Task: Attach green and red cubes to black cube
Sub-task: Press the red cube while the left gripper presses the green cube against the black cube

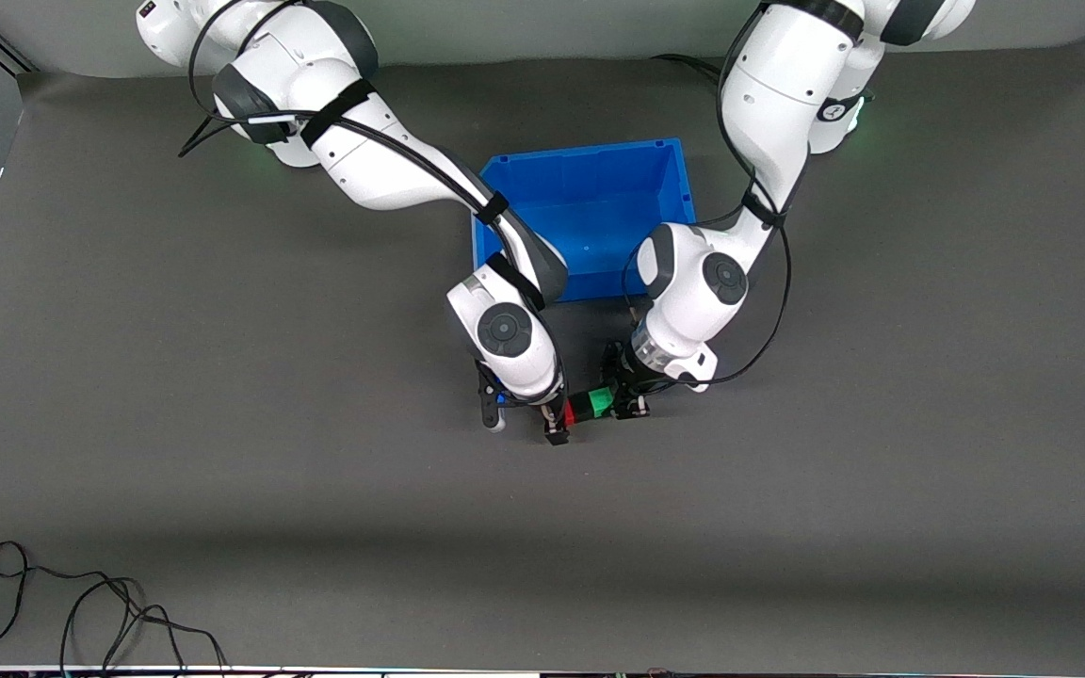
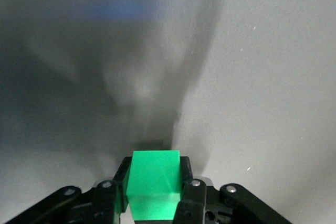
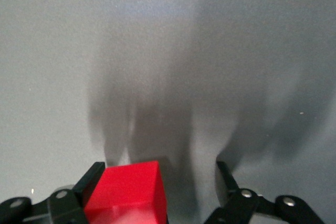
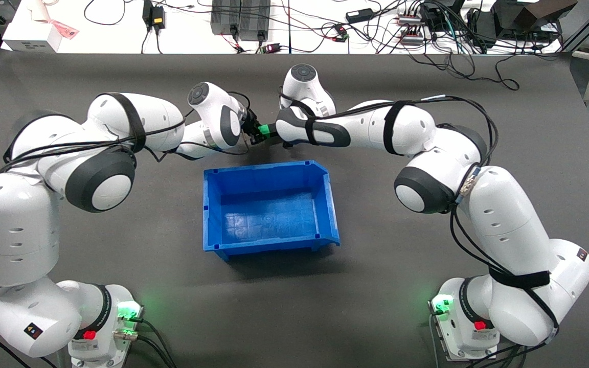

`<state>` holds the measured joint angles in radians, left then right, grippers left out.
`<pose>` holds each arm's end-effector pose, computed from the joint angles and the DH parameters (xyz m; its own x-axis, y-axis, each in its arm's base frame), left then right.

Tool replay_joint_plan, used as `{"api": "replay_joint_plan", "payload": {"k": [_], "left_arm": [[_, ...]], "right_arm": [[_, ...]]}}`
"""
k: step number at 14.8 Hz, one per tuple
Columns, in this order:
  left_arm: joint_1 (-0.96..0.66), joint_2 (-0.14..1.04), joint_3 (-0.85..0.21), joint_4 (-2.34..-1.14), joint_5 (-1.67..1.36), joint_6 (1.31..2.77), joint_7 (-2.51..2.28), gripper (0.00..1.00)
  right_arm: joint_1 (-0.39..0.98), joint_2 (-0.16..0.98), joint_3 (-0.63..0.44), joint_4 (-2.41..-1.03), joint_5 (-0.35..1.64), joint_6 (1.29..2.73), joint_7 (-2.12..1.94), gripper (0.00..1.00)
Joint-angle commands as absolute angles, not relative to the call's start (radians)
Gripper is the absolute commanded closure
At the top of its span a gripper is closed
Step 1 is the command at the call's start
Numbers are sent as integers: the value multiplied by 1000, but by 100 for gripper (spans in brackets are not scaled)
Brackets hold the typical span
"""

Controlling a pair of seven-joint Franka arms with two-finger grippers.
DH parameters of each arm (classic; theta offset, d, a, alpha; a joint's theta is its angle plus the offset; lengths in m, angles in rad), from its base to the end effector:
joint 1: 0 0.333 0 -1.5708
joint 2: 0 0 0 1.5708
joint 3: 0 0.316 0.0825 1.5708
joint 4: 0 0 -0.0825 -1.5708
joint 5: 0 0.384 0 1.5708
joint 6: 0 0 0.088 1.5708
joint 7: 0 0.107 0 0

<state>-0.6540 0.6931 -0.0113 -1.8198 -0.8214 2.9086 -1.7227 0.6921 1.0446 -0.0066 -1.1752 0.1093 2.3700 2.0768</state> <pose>0.5508 -0.3746 0.1848 -0.1956 0.8659 -0.4604 0.9501 0.2836 0.1297 0.5970 0.4919 0.1614 0.1155 -0.9831 -0.1421 -0.9906 -0.1036 -0.0889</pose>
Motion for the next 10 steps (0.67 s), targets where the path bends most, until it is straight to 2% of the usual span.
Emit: {"api": "replay_joint_plan", "payload": {"k": [1, 2, 5, 7, 10], "left_arm": [[-673, 718, -3, -1787, -827, 2921, -1743, 48], [-673, 718, -3, -1789, -821, 2921, -1737, 3], [-669, 715, -2, -1790, -818, 2915, -1730, 0], [-658, 701, 6, -1795, -813, 2895, -1700, 0], [-602, 606, 23, -1837, -805, 2778, -1538, 0]], "right_arm": [[666, 1065, -6, -1126, 97, 2359, 2092, 6], [657, 1055, -5, -1126, 97, 2359, 2092, 4], [623, 1010, -2, -1127, 95, 2344, 2088, 4], [606, 967, 0, -1126, 98, 2245, 2001, 3], [568, 853, 0, -1132, 103, 2085, 1878, 1]]}}
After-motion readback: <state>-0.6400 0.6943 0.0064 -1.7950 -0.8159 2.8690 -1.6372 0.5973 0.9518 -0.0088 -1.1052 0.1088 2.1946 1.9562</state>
